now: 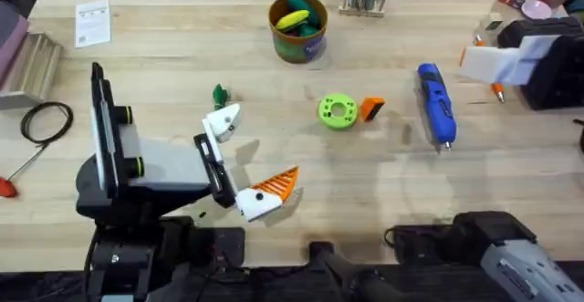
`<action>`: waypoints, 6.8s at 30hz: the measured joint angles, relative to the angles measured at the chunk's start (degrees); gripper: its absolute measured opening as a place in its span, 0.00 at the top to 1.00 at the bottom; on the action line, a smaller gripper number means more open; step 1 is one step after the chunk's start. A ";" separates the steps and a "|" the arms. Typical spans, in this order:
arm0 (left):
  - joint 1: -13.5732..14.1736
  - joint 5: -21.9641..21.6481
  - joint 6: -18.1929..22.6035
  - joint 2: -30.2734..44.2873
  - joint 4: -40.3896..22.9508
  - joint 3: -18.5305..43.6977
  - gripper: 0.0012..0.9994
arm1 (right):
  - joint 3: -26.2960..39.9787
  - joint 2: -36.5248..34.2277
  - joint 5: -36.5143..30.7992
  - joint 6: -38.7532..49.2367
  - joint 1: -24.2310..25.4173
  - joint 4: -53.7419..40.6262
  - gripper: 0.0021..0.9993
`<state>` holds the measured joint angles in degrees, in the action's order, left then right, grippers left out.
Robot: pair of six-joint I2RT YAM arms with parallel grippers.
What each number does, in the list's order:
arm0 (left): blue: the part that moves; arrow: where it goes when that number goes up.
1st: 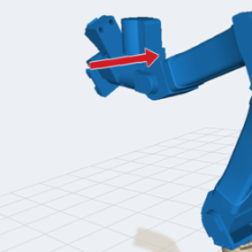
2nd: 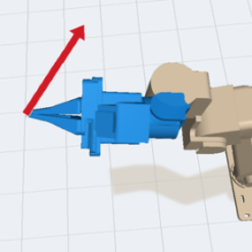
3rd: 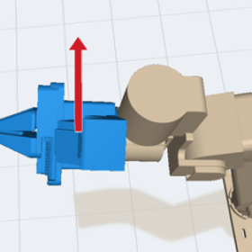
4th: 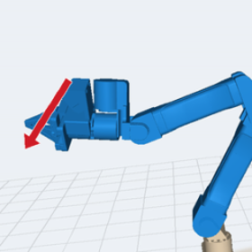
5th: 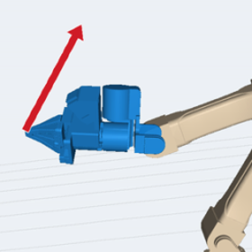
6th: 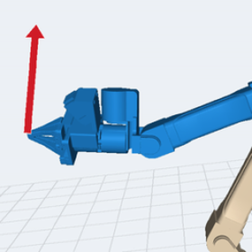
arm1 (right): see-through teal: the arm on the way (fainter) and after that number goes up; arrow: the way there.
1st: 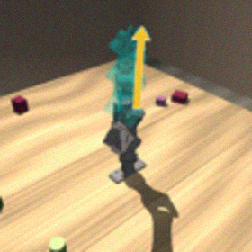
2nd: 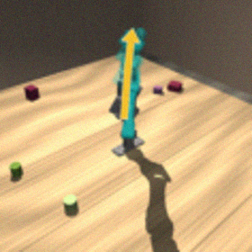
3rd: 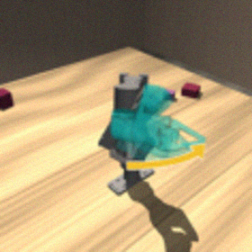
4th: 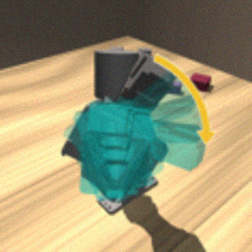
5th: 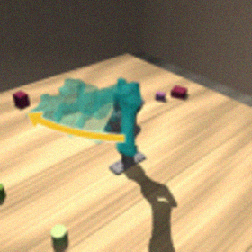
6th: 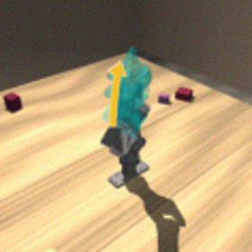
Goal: Pick up the gripper from the table and insert it into the empty holder that is missing its gripper. Then pick up a screw, insert it into the mounting hole, and use the screwdriver to tighten it. Finally, clean up the table by picking up the vegetable and placing it into the bucket.
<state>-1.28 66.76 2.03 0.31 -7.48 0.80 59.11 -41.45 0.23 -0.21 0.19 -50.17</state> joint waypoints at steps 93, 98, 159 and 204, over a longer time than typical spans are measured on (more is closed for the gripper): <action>0.00 1.66 1.04 -0.01 -0.27 0.00 0.01 | 15.52 -41.95 1.45 -9.04 -21.25 -15.44 0.02; 0.00 1.66 1.04 -0.01 -0.27 0.00 0.01 | 13.43 -42.46 1.03 -11.47 -21.18 -10.37 0.01; 0.00 2.32 1.21 0.01 -0.43 0.00 0.01 | 10.40 -44.31 0.22 -11.78 -19.67 -10.58 0.99; 0.00 2.47 1.21 0.01 -0.45 0.00 0.01 | -28.04 -25.74 61.31 -56.94 -19.34 80.61 0.99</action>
<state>-1.28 69.23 3.25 0.31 -7.92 0.80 31.07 -67.19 61.54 -57.15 -19.15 30.44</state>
